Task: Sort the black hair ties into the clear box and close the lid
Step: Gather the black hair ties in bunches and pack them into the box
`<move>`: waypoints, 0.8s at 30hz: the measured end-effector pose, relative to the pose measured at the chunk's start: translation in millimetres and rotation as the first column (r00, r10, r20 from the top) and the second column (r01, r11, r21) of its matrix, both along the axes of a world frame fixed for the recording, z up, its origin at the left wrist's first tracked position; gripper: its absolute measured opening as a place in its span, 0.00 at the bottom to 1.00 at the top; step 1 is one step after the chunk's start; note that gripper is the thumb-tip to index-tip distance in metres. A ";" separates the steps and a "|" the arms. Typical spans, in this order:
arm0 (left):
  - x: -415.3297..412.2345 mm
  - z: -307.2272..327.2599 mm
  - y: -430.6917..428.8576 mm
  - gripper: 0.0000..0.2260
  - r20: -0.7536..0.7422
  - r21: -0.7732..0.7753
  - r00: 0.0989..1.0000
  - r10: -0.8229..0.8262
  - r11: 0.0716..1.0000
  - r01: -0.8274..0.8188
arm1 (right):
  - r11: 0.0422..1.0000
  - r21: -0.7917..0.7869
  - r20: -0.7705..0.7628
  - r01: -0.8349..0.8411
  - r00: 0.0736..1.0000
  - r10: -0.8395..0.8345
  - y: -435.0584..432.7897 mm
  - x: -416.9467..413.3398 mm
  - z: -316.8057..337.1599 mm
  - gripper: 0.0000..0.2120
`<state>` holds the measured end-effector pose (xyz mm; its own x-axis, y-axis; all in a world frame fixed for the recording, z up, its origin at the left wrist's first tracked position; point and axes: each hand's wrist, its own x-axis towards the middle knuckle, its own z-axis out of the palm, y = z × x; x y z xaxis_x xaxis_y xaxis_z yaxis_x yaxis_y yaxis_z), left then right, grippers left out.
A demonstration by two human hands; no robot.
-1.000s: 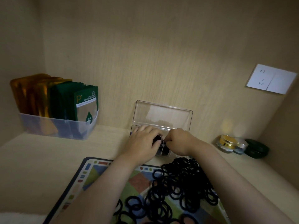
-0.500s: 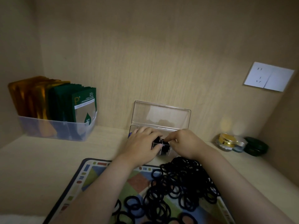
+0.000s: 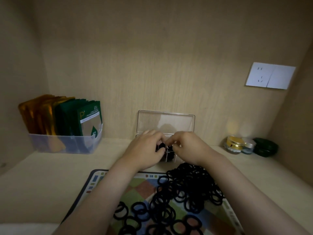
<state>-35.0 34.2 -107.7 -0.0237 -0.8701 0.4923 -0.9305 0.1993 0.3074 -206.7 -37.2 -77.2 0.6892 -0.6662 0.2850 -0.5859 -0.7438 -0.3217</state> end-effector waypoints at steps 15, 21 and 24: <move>38.6 -7.3 121.5 0.10 -0.088 0.563 0.989 0.122 0.825 -0.052 | 0.921 0.240 -0.201 -0.308 0.912 0.357 94.6 35.3 -26.3 0.11; 40.1 -17.7 145.1 0.08 -0.013 0.525 0.999 0.035 0.851 -0.023 | 0.932 0.208 -0.287 -0.297 0.892 0.349 107.7 43.5 -34.6 0.07; 38.1 -21.0 145.2 0.05 -0.029 0.489 0.999 0.024 0.872 -0.007 | 0.936 0.210 -0.278 -0.284 0.900 0.336 108.6 41.0 -34.8 0.03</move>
